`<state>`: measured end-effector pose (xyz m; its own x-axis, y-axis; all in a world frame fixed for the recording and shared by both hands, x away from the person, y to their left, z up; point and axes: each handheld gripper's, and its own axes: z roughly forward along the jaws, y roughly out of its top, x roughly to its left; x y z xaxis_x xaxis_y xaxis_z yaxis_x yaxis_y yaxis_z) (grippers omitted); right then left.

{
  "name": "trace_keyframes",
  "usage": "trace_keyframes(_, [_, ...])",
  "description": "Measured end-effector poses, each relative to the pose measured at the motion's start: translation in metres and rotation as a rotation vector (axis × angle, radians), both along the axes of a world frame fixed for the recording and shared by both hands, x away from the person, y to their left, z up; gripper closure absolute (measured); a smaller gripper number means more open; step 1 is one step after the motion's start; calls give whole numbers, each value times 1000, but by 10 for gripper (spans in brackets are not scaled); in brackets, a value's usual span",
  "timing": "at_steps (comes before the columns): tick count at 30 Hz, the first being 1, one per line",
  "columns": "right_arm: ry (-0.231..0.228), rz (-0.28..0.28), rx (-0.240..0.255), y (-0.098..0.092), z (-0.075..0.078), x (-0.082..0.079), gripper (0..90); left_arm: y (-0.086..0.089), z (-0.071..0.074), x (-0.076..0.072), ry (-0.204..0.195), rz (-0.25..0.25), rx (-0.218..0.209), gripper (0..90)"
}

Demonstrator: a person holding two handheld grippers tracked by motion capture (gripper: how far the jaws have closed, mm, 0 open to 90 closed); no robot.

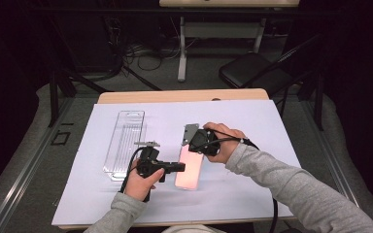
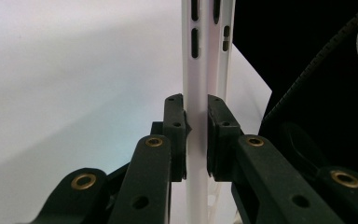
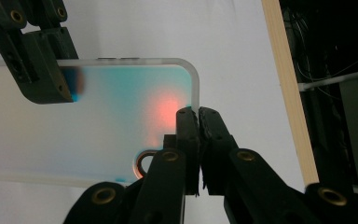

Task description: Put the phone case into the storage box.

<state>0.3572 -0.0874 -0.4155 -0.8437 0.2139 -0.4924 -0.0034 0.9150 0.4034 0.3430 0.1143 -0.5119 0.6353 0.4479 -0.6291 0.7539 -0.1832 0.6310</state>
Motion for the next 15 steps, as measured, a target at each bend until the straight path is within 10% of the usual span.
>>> trace_keyframes(15, [-6,2,1,0,1,0,877,1,0,0,24,11,-19,811])
